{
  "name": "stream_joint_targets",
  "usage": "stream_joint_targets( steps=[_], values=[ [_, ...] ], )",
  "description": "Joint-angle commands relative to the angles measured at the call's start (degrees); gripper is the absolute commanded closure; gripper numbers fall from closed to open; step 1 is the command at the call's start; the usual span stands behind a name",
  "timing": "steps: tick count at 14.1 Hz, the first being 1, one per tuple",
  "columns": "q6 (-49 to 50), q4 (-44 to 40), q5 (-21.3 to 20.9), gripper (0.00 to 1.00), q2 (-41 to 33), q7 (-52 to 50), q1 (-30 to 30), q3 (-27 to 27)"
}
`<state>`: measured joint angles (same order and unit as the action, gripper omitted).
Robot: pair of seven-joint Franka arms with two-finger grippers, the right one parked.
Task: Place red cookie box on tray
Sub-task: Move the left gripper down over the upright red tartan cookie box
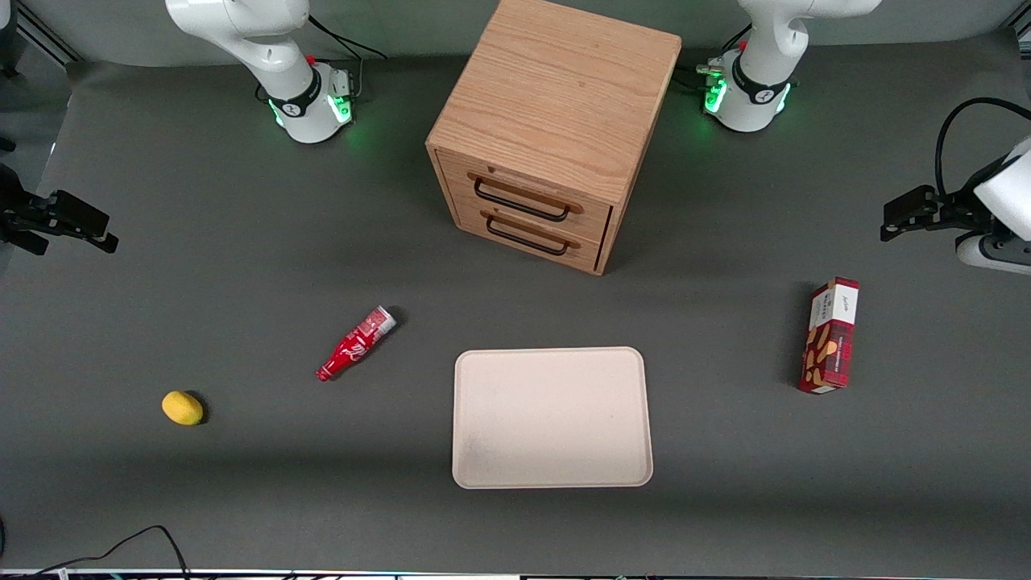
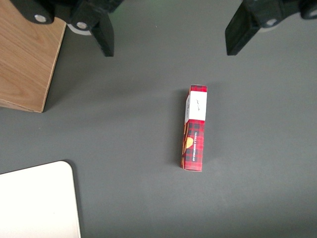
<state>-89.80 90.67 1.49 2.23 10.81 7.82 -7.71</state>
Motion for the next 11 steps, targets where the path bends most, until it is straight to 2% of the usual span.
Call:
stream_joint_targets(
  steps=[1,7,11],
  values=[
    [0.9,-2.3,0.1,0.00,1.2,-0.7,0.9,-0.5],
    [2.9,-4.1,0.0,0.00,4.9,0.1,0.0,-0.7],
    [0.1,-3.0,0.7,0.00,11.8,5.3,-1.1,-1.2]
  ],
)
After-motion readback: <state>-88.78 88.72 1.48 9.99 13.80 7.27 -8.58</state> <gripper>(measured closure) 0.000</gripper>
